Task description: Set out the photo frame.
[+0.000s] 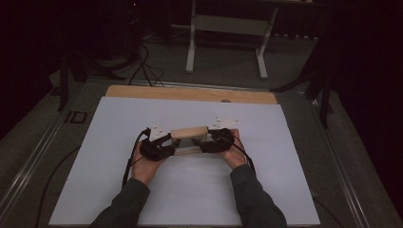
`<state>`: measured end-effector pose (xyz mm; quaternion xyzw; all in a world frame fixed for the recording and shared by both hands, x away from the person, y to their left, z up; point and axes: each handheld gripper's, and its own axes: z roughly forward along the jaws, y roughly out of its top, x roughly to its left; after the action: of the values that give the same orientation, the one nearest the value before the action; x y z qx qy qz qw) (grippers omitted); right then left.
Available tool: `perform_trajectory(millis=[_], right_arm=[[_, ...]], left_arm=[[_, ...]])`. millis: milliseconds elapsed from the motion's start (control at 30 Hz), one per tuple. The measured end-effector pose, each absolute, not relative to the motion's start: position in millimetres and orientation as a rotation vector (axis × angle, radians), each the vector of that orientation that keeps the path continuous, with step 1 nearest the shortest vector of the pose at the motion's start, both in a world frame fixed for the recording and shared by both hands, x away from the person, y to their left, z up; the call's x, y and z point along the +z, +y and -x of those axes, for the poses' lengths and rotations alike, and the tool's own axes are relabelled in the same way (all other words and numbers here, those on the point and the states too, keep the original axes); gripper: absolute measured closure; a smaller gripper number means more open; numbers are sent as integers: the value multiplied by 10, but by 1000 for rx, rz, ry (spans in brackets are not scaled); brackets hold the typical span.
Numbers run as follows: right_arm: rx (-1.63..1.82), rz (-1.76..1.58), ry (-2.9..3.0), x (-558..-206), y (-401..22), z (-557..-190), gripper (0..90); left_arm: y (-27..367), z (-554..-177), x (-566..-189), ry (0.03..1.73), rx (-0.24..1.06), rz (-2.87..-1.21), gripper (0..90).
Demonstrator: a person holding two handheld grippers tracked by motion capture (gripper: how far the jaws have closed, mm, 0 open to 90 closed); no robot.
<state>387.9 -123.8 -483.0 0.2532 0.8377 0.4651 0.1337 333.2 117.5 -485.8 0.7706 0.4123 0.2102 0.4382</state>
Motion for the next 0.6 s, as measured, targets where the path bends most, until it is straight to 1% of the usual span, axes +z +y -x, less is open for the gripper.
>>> perform_trajectory(millis=[300, 600], right_arm=[[1345, -763, 2404, -4834, -1255, -3873, 327], [1357, -785, 2396, -4839, -1248, -3848, 326]], left_arm=[[1170, -3412, -4872, 1010, 518, -1904, 529], [1208, -3481, -4886, 1006, 485, -1884, 502]])
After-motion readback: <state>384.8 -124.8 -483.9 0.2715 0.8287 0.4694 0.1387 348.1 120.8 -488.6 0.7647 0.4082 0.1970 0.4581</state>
